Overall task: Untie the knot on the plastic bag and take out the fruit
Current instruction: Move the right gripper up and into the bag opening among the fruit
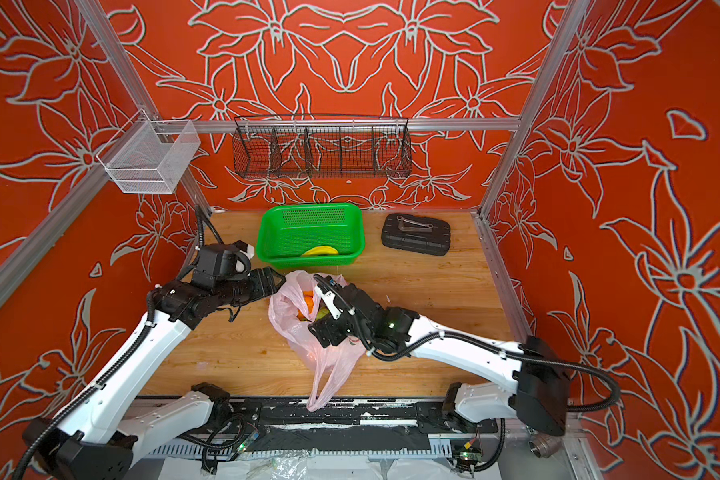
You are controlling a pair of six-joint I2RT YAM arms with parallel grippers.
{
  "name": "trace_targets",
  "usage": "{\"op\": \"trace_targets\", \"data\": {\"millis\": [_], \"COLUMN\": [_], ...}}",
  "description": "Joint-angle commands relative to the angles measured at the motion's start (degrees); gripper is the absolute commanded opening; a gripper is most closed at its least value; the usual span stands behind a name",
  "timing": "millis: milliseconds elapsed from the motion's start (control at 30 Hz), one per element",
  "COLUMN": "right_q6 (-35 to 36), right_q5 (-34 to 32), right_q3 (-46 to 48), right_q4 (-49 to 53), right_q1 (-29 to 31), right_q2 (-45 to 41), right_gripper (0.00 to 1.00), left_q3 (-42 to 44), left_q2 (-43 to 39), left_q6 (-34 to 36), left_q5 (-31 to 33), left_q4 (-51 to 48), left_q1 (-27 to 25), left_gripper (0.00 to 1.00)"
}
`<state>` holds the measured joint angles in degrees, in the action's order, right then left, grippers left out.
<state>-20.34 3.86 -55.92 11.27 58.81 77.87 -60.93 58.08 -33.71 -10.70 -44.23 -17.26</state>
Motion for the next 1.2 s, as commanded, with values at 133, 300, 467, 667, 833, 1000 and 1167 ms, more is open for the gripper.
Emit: {"op": "trace_targets", "data": {"millis": [133, 300, 467, 667, 833, 1000, 1167], "right_q6": [4.4, 1.4, -2.6, -4.6, -3.4, -4.0, -5.9], "right_q5": [11.7, 23.9, 26.2, 25.1, 21.2, 15.9, 10.6], "right_q3": [-4.5, -1.9, 2.7, 5.2, 3.6, 0.8, -1.4], "right_q4": [2.5, -0.6, -2.7, -5.2, -2.9, -0.5, -0.8], "right_q1": [-2.1, -0.2, 4.0, 8.2, 8.4, 7.7, 6.1], "right_q2": [9.9, 10.1, 8.1, 13.2, 12.3, 9.6, 8.1], "right_gripper": [0.64, 0.31, 0.23, 0.24, 0.40, 0.52, 0.57], "left_q3": [6.9, 9.8, 13.4, 17.3, 20.4, 22.2, 22.6], "left_q2": [-5.4, -4.4, -2.1, 1.7, 3.1, 4.4, 4.6], "left_q6": [-2.4, -2.3, -4.3, -5.1, -4.9, -4.8, -4.5], "left_q5": [-4.1, -8.4, -11.9, -11.3, -10.4, -10.5, -9.3], "left_q4": [-7.9, -6.3, 0.0, 3.5, 4.0, 4.9, 4.0], "left_q1": [-1.6, -2.5, -3.8, -4.7, -5.0, -5.0, -5.0], "left_gripper": [0.78, 0.78, 0.78, 0.78, 0.64, 0.39, 0.21]}}
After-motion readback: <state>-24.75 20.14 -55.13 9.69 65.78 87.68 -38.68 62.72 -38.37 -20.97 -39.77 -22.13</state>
